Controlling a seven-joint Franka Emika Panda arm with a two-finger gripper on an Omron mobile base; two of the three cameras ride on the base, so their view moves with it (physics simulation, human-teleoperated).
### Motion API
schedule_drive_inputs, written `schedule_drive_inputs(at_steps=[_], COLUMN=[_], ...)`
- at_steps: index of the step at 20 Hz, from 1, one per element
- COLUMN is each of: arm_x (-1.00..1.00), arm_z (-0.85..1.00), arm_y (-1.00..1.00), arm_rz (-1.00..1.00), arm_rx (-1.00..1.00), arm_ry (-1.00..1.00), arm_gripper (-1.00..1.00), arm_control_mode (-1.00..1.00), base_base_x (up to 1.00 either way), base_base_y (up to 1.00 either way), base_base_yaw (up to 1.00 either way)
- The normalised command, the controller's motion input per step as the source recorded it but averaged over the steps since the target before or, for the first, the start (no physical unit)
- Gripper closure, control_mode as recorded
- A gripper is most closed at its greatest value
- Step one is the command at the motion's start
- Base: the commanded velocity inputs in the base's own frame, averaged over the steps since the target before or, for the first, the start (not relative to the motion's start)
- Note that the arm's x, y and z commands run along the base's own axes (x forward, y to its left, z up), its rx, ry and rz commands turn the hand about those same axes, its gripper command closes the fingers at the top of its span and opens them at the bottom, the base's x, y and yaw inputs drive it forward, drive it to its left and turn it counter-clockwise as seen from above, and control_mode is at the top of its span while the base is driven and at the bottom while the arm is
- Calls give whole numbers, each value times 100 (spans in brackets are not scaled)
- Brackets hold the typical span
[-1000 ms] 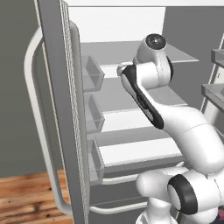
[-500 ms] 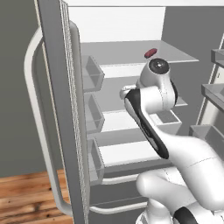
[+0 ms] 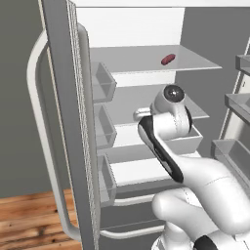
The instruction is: Move the beet and salami from the top shelf to the second highest shelf to make space. Then, place the pitcher from the counter on the cleared top shelf.
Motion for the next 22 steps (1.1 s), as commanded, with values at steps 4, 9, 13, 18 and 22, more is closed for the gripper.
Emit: schedule_drive_inputs(at_steps=[4,9,13,18,22], arm_x=[68,70,73,63,58], arm_z=[-23,-9,-8,-29,-50], arm_y=[-2,0,0,-2,-5], arm_rz=[0,0,0,0,0], arm_rx=[0,0,0,0,0], arm_ry=[1,8,5,0,0], arm_gripper=[100,100,100,100,100], arm_control_mode=[-100,-100,-100,-100,-100], base_base_x=[0,0,0,0,0], base_base_y=[0,0,0,0,0], base_base_yaw=[0,0,0,0,0])
